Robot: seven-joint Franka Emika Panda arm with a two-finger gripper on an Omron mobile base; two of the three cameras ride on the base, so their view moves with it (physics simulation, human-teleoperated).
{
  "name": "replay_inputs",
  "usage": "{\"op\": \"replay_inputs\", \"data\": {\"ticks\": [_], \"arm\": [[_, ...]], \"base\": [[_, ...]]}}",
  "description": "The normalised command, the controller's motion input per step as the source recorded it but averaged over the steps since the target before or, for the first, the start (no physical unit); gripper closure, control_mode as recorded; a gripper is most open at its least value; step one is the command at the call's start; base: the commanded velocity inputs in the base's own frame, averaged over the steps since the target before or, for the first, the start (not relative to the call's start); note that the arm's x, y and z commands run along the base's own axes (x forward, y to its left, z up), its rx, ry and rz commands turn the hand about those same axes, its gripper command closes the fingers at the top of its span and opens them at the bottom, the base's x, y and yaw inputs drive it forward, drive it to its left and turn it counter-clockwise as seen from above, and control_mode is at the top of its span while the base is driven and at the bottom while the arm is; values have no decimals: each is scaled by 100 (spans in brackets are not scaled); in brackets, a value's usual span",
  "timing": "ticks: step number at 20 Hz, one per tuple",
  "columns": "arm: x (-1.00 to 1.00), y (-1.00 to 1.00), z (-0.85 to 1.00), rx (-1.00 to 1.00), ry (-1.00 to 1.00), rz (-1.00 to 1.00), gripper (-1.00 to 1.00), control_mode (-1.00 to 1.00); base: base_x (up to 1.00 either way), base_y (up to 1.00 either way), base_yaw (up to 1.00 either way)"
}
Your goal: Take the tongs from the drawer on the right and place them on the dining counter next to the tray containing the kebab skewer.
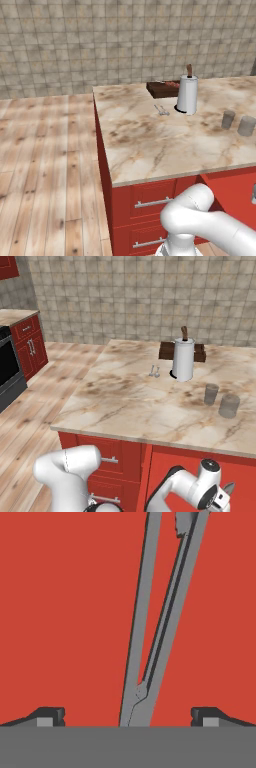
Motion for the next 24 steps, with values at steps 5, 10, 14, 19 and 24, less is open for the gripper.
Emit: {"op": "replay_inputs", "data": {"ticks": [5, 10, 14, 19, 24], "arm": [[8, -1, -17, 0, 0, 0, -100, -100], [7, -1, -18, 0, 0, 0, -100, -100], [8, -1, -19, 0, 0, 0, -100, -100], [9, 0, -22, 0, 0, 0, -100, -100], [8, -1, -21, 0, 0, 0, -100, -100]], "base": [[0, 0, 0], [0, 0, 0], [0, 0, 0], [0, 0, 0], [0, 0, 0]]}}
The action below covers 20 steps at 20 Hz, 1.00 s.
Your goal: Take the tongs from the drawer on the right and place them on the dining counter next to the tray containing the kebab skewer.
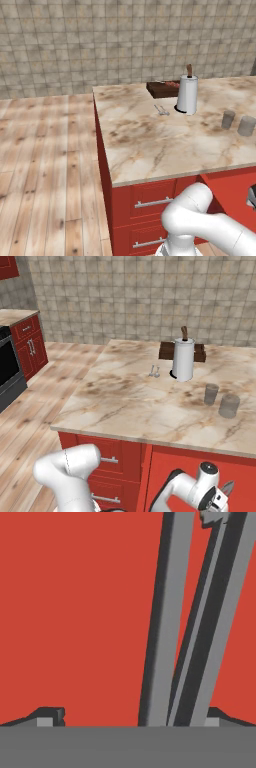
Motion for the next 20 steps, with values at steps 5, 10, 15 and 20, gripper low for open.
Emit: {"op": "replay_inputs", "data": {"ticks": [5, 10, 15, 20], "arm": [[7, -3, -22, 0, -1, 0, -100, -100], [0, 0, -26, 1, -2, 2, 100, -100], [-16, -2, 14, 1, -1, 0, 100, -100], [-15, 0, 67, -2, 1, 2, 100, -100]], "base": [[0, 0, 0], [0, 0, 0], [0, 0, 0], [0, 0, 0]]}}
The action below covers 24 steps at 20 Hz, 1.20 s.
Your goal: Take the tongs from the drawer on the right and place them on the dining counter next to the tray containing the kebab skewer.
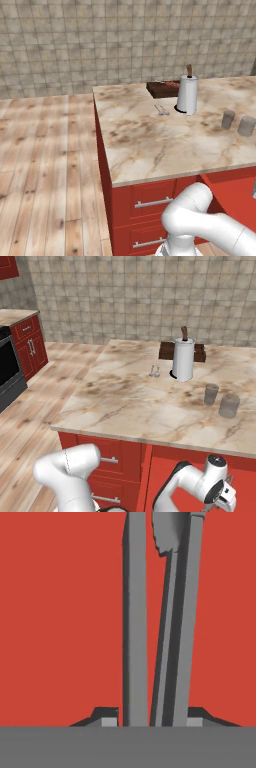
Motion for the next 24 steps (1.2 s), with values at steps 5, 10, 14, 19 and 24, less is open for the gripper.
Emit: {"op": "replay_inputs", "data": {"ticks": [5, 10, 14, 19, 24], "arm": [[-17, 0, 97, -4, 1, 1, 100, -100], [-12, 10, 91, -3, -2, 0, 100, -100], [-6, 28, 78, 0, -4, 1, 100, -100], [0, 51, 75, 0, -11, 6, 100, -100], [3, 60, 75, 0, -12, 10, 100, -100]], "base": [[0, 0, 0], [0, 0, 0], [0, 0, 0], [0, 0, 0], [0, 0, 0]]}}
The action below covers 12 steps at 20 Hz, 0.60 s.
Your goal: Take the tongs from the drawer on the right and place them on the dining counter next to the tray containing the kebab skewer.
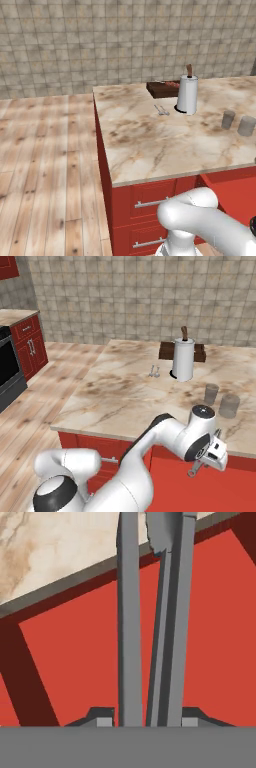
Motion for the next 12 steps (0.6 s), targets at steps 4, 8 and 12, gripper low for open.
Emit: {"op": "replay_inputs", "data": {"ticks": [4, 8, 12], "arm": [[11, 72, 67, 0, -10, 10, 100, -100], [23, 81, 63, -1, -7, 10, 100, -100], [38, 87, 63, -1, -1, 10, 100, -100]], "base": [[0, 0, 0], [0, 0, 0], [0, 0, 0]]}}
